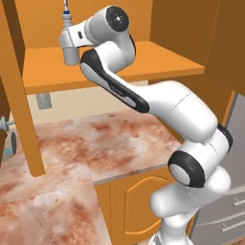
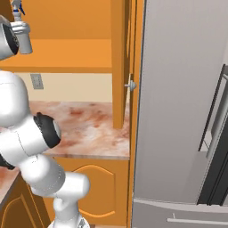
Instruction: Move the cutting board and knife to the sink. Then move spray from the cabinet to the counter.
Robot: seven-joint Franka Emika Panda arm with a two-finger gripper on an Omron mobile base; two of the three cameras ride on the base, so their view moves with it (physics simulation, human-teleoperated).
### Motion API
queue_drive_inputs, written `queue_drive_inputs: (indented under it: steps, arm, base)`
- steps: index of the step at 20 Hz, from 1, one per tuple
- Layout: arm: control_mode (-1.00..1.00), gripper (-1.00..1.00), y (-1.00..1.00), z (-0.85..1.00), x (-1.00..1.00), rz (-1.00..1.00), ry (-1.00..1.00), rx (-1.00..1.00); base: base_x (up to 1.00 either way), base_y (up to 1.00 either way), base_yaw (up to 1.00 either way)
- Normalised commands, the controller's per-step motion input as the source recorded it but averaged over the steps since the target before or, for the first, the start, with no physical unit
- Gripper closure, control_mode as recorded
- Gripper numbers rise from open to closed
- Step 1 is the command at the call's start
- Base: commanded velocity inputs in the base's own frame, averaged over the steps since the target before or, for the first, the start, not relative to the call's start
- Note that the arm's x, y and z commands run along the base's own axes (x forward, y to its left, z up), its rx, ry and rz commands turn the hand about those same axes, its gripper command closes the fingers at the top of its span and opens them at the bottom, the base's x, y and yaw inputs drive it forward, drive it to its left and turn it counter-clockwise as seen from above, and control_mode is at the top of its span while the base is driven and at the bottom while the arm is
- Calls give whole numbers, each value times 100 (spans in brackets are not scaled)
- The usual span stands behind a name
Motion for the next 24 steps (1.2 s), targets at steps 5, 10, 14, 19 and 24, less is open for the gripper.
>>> queue_drive_inputs:
  steps: [5,10,14,19,24]
  arm:
    - [-100,-100,14,0,50,0,1,0]
    - [-100,-100,0,0,36,0,2,0]
    - [-100,-100,5,-13,29,0,0,0]
    - [-100,-100,15,-10,28,0,0,0]
    - [-100,-100,14,-2,28,0,0,0]
  base:
    - [0,0,0]
    - [0,0,0]
    - [0,0,0]
    - [0,0,0]
    - [0,0,0]
